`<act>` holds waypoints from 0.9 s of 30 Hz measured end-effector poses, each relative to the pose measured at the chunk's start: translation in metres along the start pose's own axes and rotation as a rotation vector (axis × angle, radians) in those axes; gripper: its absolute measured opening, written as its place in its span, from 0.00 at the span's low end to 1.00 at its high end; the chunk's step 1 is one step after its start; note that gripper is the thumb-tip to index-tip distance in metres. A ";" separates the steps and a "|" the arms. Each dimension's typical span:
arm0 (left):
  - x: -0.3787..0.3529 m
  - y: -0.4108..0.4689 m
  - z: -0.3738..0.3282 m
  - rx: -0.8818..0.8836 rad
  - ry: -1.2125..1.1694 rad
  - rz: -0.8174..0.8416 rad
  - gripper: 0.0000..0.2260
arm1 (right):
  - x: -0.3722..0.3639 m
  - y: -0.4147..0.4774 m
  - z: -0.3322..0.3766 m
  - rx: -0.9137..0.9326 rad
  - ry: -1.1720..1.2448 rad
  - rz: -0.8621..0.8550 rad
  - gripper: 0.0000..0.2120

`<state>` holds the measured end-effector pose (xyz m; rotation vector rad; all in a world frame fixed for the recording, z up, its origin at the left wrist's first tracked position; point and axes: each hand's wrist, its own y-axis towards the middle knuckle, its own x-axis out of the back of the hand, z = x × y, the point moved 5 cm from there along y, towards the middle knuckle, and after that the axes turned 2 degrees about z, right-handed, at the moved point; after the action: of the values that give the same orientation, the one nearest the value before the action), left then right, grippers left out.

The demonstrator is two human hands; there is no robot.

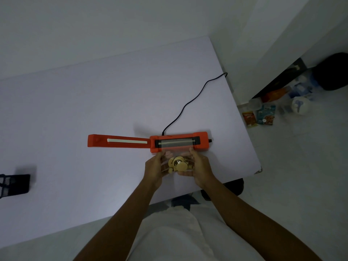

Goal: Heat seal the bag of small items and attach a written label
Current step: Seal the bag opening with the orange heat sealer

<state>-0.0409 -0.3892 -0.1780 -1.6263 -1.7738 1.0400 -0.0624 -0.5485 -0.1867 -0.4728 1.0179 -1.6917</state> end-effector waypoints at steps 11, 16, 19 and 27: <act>0.000 -0.003 0.000 -0.014 0.041 0.019 0.13 | 0.003 0.002 0.001 0.065 -0.056 -0.009 0.09; 0.012 0.000 -0.006 -0.064 0.164 0.015 0.14 | 0.003 0.003 0.001 0.055 -0.060 -0.022 0.08; 0.030 0.000 -0.012 -0.124 0.287 -0.087 0.10 | 0.002 0.002 0.001 0.052 -0.045 -0.009 0.08; 0.083 -0.017 -0.048 -0.391 0.222 -0.420 0.18 | 0.002 0.004 0.000 0.048 -0.028 -0.011 0.07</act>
<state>-0.0247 -0.2982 -0.1467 -1.4145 -2.1256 0.3244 -0.0607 -0.5511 -0.1902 -0.4699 0.9539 -1.7115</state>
